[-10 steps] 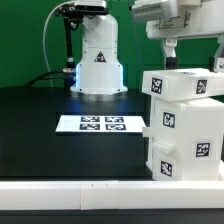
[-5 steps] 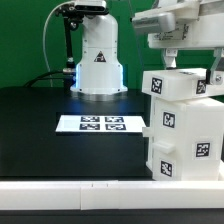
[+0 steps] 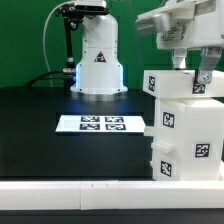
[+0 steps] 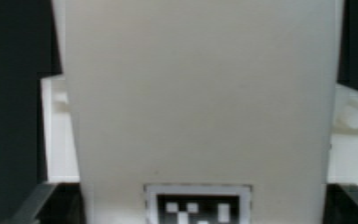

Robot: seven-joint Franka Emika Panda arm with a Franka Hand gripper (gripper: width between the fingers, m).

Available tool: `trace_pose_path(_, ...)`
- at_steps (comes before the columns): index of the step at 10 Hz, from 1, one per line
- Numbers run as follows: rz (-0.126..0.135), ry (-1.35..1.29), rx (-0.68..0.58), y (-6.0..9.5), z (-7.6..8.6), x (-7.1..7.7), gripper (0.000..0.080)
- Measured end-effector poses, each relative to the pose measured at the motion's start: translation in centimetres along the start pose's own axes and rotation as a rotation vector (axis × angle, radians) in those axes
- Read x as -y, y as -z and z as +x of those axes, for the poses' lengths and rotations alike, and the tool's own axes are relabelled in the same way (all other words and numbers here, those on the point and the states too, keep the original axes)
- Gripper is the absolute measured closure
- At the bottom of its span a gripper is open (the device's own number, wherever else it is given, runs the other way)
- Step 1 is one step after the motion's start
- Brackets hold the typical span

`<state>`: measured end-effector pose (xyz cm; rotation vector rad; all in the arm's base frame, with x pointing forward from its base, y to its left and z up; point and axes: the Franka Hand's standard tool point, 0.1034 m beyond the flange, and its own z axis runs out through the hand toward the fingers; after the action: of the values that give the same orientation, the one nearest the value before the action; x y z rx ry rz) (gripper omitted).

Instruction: Assemble cabinet

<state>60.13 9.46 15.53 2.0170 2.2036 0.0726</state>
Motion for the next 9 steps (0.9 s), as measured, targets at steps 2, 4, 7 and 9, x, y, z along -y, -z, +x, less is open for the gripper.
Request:
trace_pose_path(2, -0.002, -0.066, -0.010, -0.1, -0.1, -0.2, 0.0246)
trace_pose_path(4, 0.010, -0.199, -0.027, 0.0, 0.2, -0.6, 0.0246)
trace_pose_path(7, 0.025, -0.539, -0.018, 0.0, 1.4, -0.3, 0.0246)
trace_pose_path(9, 0.027, -0.775, -0.013, 0.2, 2.1, -0.4, 0.0246)
